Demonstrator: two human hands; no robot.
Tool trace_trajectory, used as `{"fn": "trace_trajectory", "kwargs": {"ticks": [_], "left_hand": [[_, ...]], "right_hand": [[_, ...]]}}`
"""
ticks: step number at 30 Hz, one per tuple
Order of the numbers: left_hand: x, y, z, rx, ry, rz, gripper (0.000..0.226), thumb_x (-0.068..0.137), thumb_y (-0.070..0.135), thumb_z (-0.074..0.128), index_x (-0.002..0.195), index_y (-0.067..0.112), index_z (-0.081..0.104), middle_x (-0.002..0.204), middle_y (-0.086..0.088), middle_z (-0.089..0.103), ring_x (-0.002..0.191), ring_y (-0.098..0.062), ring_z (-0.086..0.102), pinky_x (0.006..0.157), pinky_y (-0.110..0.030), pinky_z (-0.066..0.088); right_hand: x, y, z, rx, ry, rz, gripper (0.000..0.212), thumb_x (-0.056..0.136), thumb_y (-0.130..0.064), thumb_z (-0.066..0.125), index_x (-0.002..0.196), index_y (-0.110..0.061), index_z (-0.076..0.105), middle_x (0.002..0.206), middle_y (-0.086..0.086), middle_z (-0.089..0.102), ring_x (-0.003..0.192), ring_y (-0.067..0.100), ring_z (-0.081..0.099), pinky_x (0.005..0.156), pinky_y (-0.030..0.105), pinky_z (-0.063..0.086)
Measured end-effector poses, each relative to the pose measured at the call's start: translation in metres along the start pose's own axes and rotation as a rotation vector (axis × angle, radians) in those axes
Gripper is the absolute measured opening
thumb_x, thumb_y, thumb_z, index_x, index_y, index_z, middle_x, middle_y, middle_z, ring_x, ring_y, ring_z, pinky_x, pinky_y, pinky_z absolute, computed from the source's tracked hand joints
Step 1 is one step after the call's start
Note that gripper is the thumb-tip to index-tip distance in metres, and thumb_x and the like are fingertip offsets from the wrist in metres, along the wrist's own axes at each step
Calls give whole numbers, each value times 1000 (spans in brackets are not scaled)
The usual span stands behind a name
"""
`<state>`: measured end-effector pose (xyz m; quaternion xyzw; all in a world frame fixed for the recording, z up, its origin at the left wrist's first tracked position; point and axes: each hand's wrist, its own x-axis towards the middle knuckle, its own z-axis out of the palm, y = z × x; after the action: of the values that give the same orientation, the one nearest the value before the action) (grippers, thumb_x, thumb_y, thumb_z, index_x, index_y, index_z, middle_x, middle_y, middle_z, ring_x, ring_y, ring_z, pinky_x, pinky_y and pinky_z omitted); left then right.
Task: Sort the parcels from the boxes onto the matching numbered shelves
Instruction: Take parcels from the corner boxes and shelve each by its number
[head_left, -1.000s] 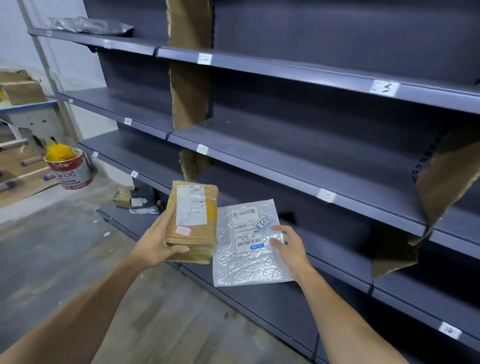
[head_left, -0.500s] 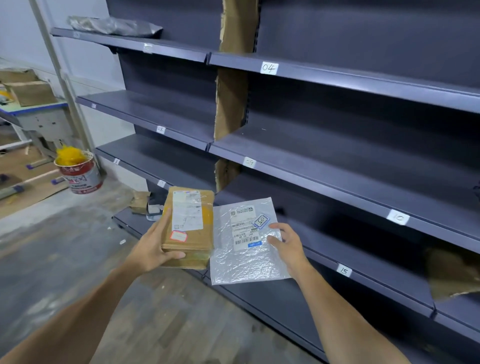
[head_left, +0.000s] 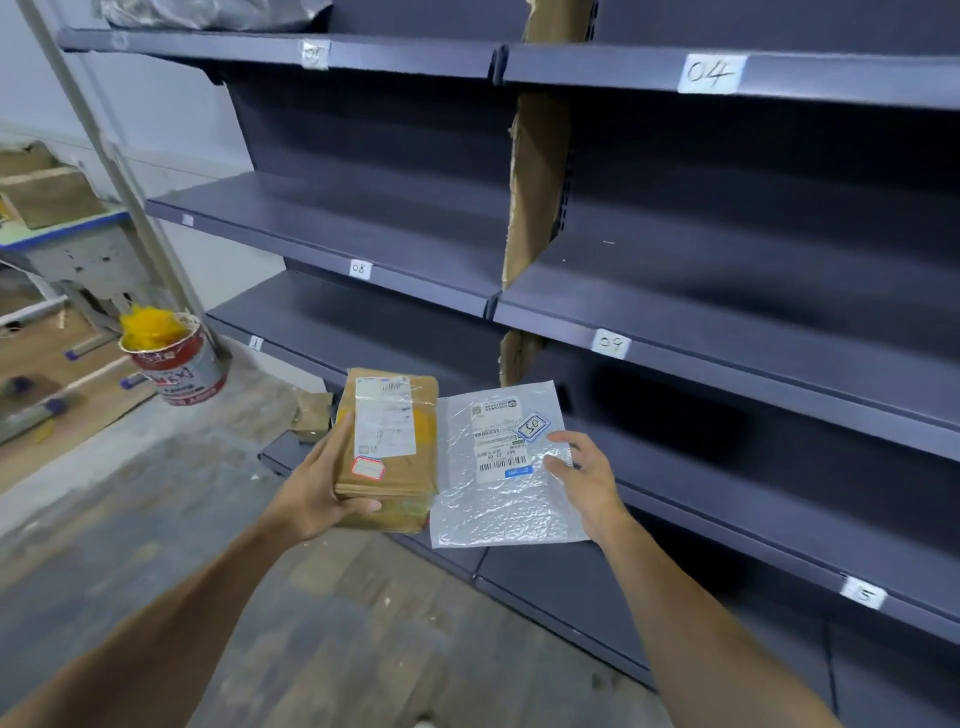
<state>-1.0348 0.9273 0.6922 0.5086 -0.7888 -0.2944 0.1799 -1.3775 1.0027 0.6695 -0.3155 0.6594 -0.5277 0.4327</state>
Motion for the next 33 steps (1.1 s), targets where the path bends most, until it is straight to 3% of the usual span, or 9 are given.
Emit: {"fn": "trace_trajectory", "kwargs": {"ticks": [2, 5, 10, 14, 19, 22, 25, 29, 33], "left_hand": [[22, -18, -14, 11, -27, -10, 131, 46, 87, 68, 144, 61, -15, 158, 2, 33, 137, -24, 43, 107, -43, 40], [52, -36, -32, 22, -36, 0, 130, 50, 81, 71, 146, 59, -13, 159, 4, 32, 136, -25, 45, 106, -43, 42], [93, -57, -49, -3, -47, 33, 126, 54, 75, 76, 149, 59, -6, 156, 10, 33, 132, -13, 45, 102, -29, 40], [127, -78, -55, -18, -86, 32, 132, 53, 78, 77, 153, 53, -6, 157, 11, 32, 130, -13, 49, 105, -36, 45], [174, -105, -57, -24, -145, 11, 139, 56, 69, 84, 156, 43, -9, 153, 4, 38, 133, -18, 46, 112, -37, 38], [204, -121, -59, -54, -182, 45, 138, 61, 58, 89, 157, 40, -8, 155, 5, 38, 138, -19, 40, 117, -43, 32], [233, -134, -62, 5, -191, 70, 130, 69, 43, 89, 159, 34, -6, 157, 1, 35, 142, -25, 37, 118, -45, 29], [273, -154, -76, 0, -256, 111, 130, 66, 52, 87, 155, 48, -7, 157, 5, 35, 140, -24, 41, 111, -54, 40], [306, -164, -83, -36, -329, 154, 125, 71, 39, 88, 156, 45, -3, 156, 2, 35, 138, -25, 42, 113, -49, 38]], "right_hand": [[16, -2, 19, 23, 6, 13, 25, 95, -2, 62, 107, -24, 64, 113, 0, 68, 93, 18, 67, 67, 23, 54], [41, -6, 42, 40, 24, 26, 25, 95, -1, 62, 108, -23, 64, 108, -1, 69, 86, 15, 67, 65, 24, 54], [74, -7, 69, 35, 54, 21, 30, 93, 1, 64, 101, -29, 66, 114, 8, 68, 91, 23, 63, 79, 36, 58], [92, -7, 83, 56, 81, 41, 28, 94, -1, 63, 104, -26, 66, 115, 6, 67, 91, 22, 64, 84, 41, 58], [112, -4, 101, 46, 111, 97, 25, 96, -1, 61, 115, -17, 63, 108, -3, 63, 81, 7, 63, 58, 20, 55], [120, 0, 117, 49, 152, 108, 24, 96, 3, 60, 113, -13, 63, 102, -6, 65, 72, -1, 63, 58, 16, 52], [128, 7, 136, 46, 194, 117, 26, 94, 5, 61, 103, -19, 66, 113, 6, 70, 83, 10, 68, 77, 34, 60], [130, 10, 166, 75, 275, 118, 25, 93, 9, 61, 104, -14, 64, 109, 2, 69, 76, 3, 67, 63, 19, 52], [127, 19, 195, 98, 348, 138, 29, 92, 7, 62, 99, -21, 67, 118, 5, 69, 87, 18, 63, 71, 34, 46]]}}
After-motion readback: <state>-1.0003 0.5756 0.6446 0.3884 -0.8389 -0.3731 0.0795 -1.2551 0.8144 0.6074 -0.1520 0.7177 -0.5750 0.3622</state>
